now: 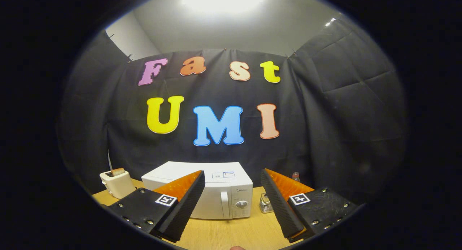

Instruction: Open the microwave, put the food inside, and close the microwave door.

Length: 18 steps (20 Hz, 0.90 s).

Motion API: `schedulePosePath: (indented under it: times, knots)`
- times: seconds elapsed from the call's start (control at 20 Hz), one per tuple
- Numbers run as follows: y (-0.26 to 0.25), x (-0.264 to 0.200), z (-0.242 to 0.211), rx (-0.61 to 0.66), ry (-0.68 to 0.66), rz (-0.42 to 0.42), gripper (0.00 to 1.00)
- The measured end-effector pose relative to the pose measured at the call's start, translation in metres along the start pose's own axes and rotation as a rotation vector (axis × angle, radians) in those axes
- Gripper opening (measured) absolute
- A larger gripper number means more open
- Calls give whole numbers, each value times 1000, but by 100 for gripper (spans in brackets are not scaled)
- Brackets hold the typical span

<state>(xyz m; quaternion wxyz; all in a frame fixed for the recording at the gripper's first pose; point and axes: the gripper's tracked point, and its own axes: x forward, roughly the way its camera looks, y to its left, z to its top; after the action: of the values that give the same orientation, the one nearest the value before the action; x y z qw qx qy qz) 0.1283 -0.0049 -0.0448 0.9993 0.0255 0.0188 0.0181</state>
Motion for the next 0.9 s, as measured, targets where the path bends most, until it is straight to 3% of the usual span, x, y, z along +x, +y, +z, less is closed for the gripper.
schedulePosePath:
  times: [0.9]
  knots:
    - [14, 134, -150, -17, 239, 125, 98]
